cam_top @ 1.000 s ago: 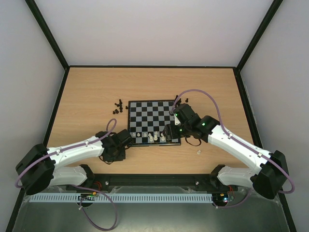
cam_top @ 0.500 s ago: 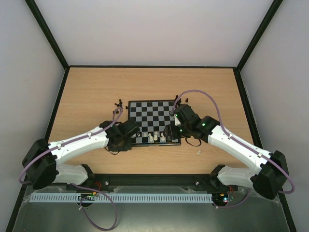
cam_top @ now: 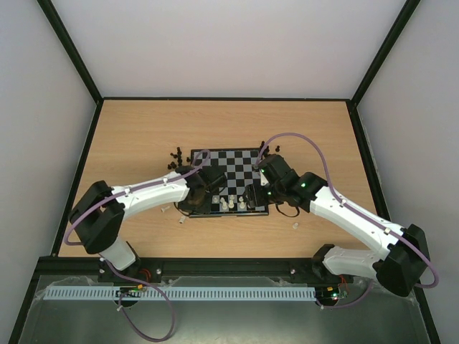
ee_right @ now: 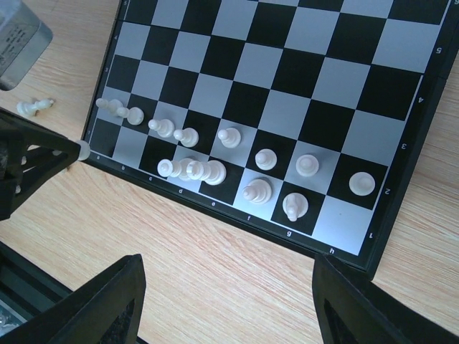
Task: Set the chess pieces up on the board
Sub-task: Place the chess piece on the chessboard.
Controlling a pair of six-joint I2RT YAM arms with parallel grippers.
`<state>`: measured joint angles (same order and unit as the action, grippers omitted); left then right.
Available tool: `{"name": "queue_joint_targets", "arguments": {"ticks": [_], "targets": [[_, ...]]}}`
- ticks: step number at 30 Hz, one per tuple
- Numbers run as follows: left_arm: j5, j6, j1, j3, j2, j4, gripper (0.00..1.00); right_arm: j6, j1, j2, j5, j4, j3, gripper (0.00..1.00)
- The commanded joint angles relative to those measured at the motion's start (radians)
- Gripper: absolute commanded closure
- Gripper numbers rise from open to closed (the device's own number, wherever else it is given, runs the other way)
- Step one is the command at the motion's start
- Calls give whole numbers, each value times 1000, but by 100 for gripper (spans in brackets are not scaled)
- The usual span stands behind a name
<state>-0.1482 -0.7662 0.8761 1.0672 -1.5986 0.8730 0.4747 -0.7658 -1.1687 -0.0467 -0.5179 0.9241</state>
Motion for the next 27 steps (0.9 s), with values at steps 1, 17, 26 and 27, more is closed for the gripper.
{"name": "queue_joint_targets", "arguments": {"ticks": [1, 17, 26, 27], "targets": [[18, 58, -26, 28, -9, -31, 92, -5, 4, 20, 11, -22, -4, 36], [38, 84, -45, 15, -52, -74, 88, -7, 4, 15, 6, -21, -5, 36], [33, 80, -48, -8, -46, -70, 88, -7, 4, 15, 3, -19, -9, 36], [34, 80, -48, -12, -47, -72, 88, -7, 3, 14, 4, -19, -9, 36]]}}
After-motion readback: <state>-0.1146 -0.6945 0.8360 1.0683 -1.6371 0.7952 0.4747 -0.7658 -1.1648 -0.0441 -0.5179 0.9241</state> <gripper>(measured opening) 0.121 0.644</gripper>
